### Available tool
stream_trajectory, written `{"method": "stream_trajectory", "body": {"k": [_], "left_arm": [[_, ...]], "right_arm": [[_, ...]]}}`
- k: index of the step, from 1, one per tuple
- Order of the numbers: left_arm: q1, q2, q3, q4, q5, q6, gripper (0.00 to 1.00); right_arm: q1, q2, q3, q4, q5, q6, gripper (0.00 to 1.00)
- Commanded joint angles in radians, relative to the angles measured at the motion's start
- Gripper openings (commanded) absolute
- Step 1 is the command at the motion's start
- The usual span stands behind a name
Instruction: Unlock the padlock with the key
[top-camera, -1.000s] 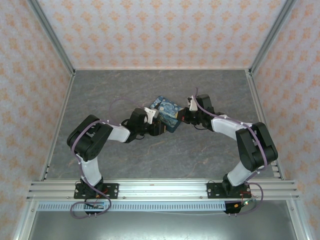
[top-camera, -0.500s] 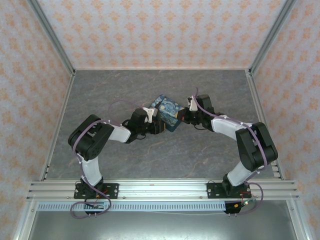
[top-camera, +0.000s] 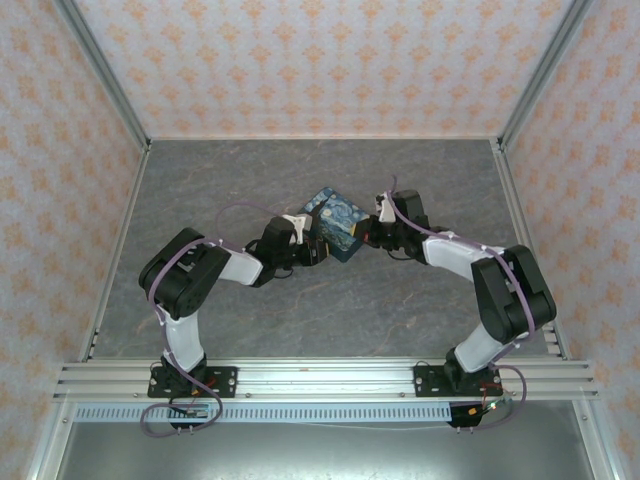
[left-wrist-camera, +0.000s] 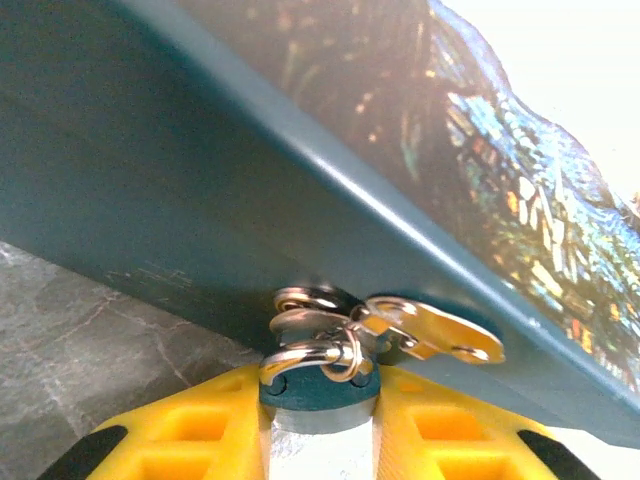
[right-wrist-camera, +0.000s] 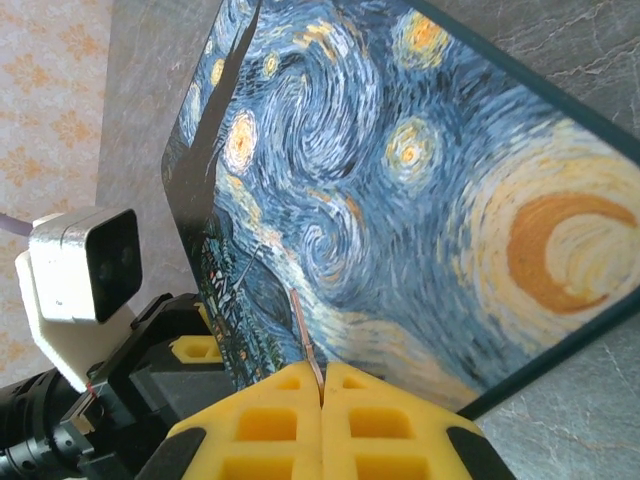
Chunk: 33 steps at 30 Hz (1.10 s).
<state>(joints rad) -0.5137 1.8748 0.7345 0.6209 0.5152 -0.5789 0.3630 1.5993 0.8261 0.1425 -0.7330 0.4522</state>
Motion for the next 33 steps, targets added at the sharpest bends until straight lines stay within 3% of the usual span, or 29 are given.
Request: {"method": "stream_trajectory", "body": {"k": [1,8,18,25,33], "left_arm": [[-0.004,0.011,0.011,0.040,-0.015,-0.031,0.26],[-0.010,-0.054,0.017,0.027,0.008,-0.108,0.24],[-0.016,-0.137,0.096,-0.181,0.044,-0.352,0.16],[-0.025,-0.168,0.136,-0.258,0.083,-0.482,0.16],[-0.029,-0.226,0.163,-0.382,0.075,-0.490,0.15]], "right_arm": [[-0.006,-0.084,-0.010,0.014,-0.004,-0.006,0.00],[0.008,-0.275,-0.068,-0.072,0.053,-0.160,0.00],[0.127,-0.470,-0.274,-0.100,0.184,-0.322,0.00],[0.177,-0.442,-0.335,-0.001,0.195,-0.334,0.00],[0.192,-0.325,-0.304,0.110,0.162,-0.356,0.00]]}}
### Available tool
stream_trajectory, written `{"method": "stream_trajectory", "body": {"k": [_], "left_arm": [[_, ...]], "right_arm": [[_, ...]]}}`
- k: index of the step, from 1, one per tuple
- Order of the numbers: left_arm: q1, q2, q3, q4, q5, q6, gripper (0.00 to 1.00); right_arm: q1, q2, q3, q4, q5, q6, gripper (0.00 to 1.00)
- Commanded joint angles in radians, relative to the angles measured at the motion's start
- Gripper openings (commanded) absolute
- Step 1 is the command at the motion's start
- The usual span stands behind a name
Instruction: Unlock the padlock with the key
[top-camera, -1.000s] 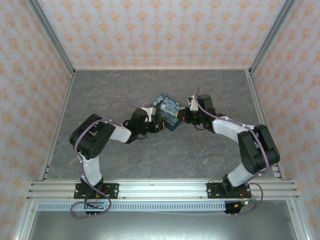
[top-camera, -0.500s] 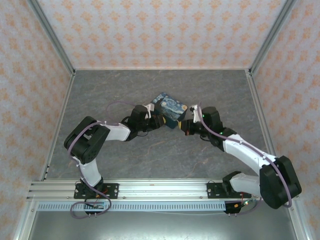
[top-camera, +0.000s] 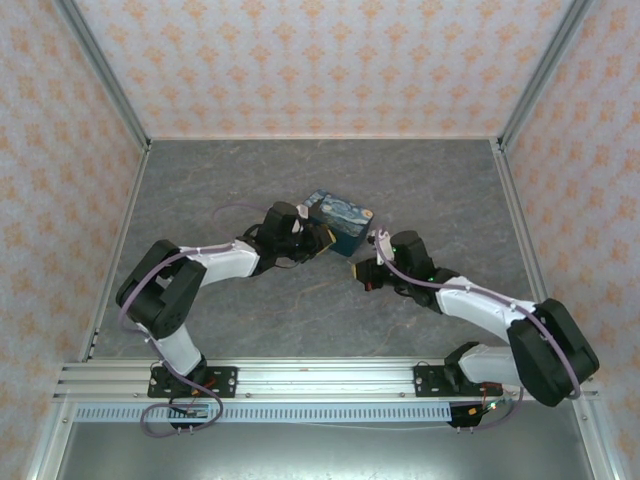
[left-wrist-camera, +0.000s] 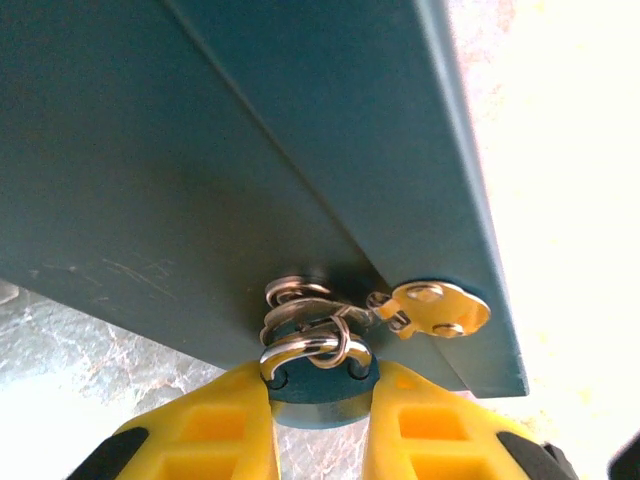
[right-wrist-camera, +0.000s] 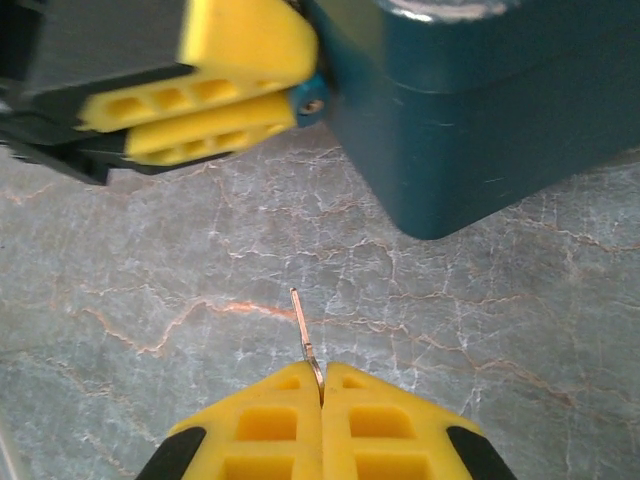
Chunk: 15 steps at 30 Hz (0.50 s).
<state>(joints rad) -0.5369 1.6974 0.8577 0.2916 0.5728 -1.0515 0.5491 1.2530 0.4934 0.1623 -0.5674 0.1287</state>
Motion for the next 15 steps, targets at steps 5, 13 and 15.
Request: {"method": "stream_trajectory", "body": {"k": [5,13,15], "left_arm": [[-0.006,-0.057,0.047,-0.088,0.019,-0.007,0.15],[-0.005,-0.062,0.057,-0.102,0.016,-0.013,0.14],[-0.006,-0.060,0.062,-0.108,0.022,-0.010,0.14]], "right_arm": [[0.007,0.087,0.078,0.109,-0.052,-0.047,0.00],[0.014,0.146,0.099,0.142,-0.064,-0.045,0.00],[0.017,0.158,0.106,0.147,-0.063,-0.044,0.00]]}}
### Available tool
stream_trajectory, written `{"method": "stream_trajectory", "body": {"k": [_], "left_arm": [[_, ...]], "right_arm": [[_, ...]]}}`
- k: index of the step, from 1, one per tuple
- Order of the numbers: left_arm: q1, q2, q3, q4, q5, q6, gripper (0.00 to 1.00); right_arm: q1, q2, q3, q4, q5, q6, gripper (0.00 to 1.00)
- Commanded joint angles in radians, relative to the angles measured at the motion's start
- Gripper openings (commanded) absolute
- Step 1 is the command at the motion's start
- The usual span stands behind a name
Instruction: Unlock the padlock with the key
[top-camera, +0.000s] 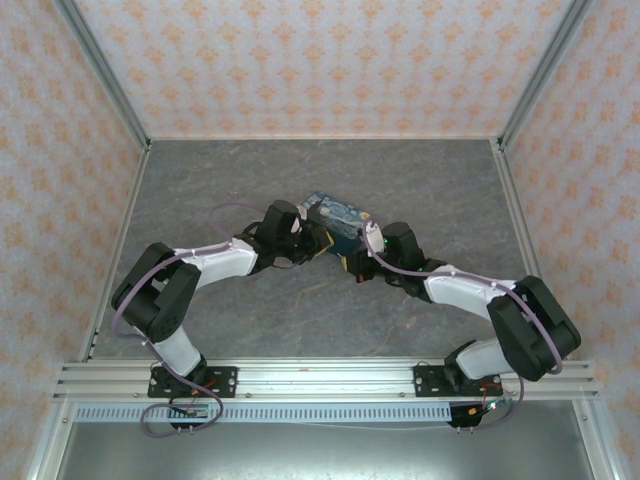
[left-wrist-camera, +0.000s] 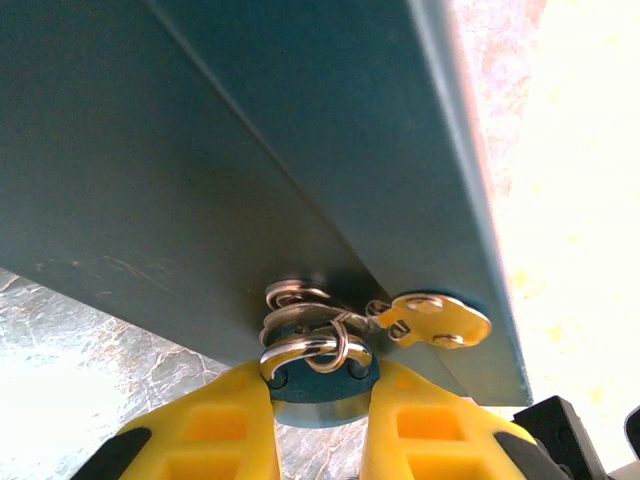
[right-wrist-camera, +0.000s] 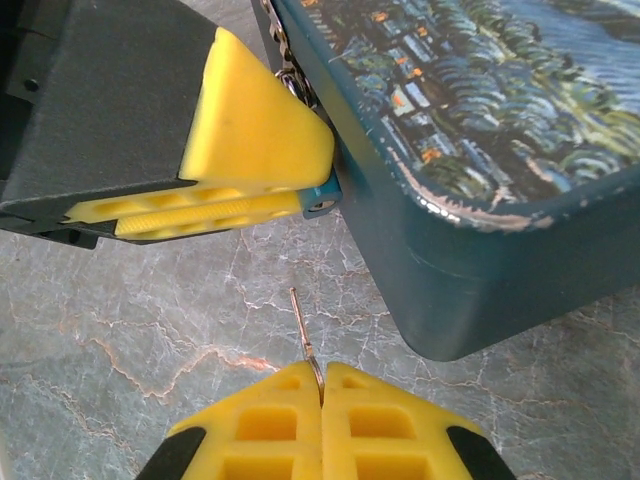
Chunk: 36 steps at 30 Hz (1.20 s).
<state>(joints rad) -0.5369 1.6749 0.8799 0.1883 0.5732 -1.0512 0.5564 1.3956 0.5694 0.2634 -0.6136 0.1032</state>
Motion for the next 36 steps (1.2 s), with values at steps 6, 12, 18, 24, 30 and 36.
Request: {"method": "stream_trajectory", "body": {"k": [6,12,18,24,30,36], "left_arm": [[-0.005,-0.040,0.046,-0.023,0.024,0.000,0.13],[-0.007,-0.046,0.047,-0.027,0.020,0.000,0.13],[-0.009,-0.047,0.048,-0.030,0.019,-0.001,0.13],[-0.013,-0.046,0.047,-0.039,0.018,0.000,0.13],[-0.017,-0.044,0.047,-0.037,0.016,0.000,0.13],[-0.021,-0.045,0.048,-0.037,0.016,-0.001,0.12]], "right_arm": [[0.017,0.044,0.038,0.077,-0.002,-0.004,0.00],[0.016,0.051,0.040,0.097,0.009,0.006,0.00],[0.016,0.056,0.043,0.120,0.024,0.018,0.00],[0.017,0.062,0.046,0.125,0.049,0.027,0.00],[0.016,0.071,0.047,0.129,0.048,0.032,0.00],[0.017,0.081,0.053,0.132,0.050,0.040,0.00]]}}
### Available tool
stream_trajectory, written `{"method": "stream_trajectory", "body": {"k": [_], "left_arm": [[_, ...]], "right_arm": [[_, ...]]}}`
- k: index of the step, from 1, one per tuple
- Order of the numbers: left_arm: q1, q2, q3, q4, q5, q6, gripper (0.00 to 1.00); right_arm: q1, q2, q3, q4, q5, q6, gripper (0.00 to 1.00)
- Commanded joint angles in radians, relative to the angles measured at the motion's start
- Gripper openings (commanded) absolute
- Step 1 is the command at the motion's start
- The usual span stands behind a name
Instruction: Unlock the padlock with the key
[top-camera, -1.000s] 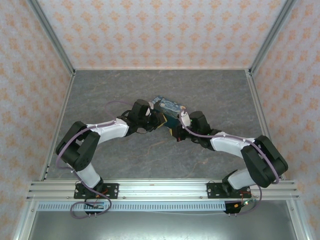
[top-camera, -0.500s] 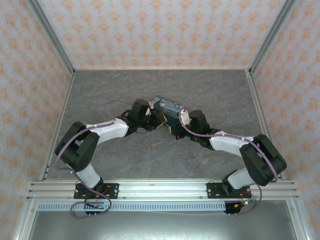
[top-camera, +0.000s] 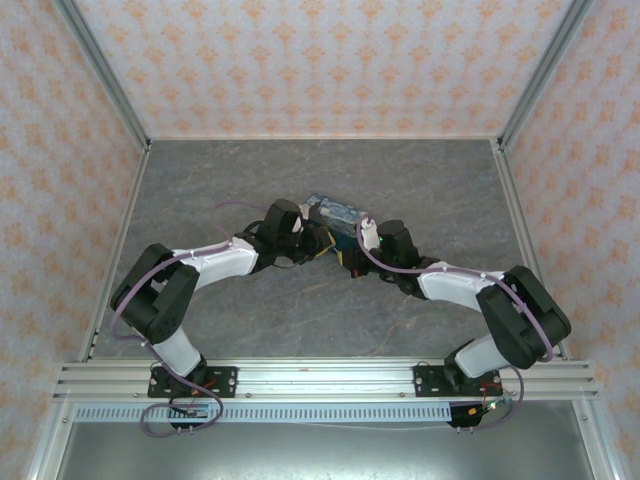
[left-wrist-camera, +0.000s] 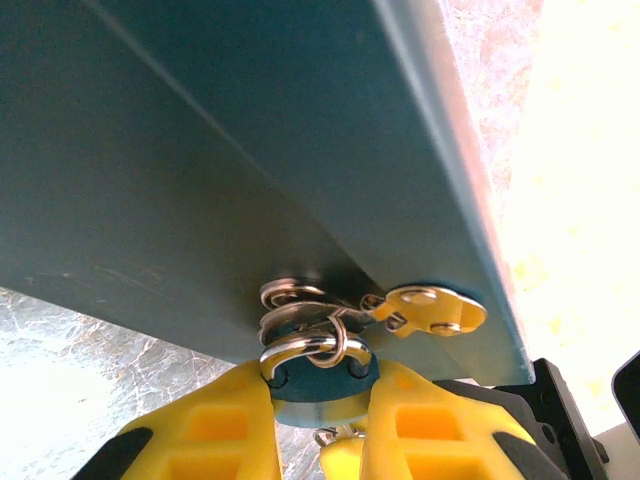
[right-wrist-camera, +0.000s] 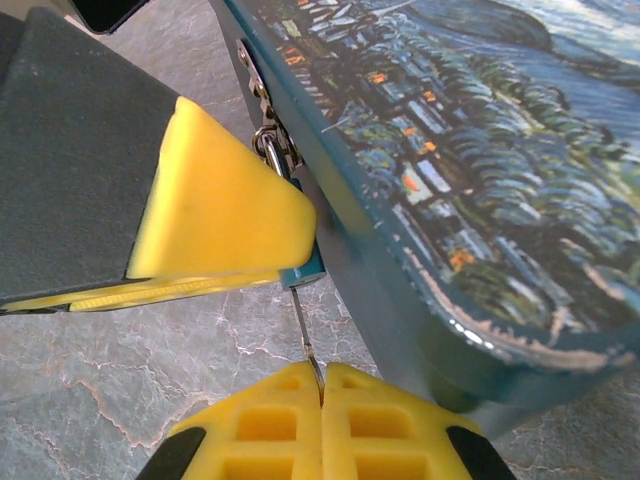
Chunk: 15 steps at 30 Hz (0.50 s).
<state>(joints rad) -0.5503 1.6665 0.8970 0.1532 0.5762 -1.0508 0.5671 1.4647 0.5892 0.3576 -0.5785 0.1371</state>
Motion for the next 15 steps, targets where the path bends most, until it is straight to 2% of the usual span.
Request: {"method": "stream_trajectory", "body": {"k": [1,15], "left_arm": [[-0.008,-0.037,0.031,-0.002,0.012,-0.002,0.12],[-0.012,-0.034,0.037,-0.006,0.009,-0.002,0.12]], "right_arm": [[0.005,0.012,0.035,0.034,0.021,0.006,0.00],[0.006,0.032,0.055,-0.012,0.032,-0.007,0.00]]}}
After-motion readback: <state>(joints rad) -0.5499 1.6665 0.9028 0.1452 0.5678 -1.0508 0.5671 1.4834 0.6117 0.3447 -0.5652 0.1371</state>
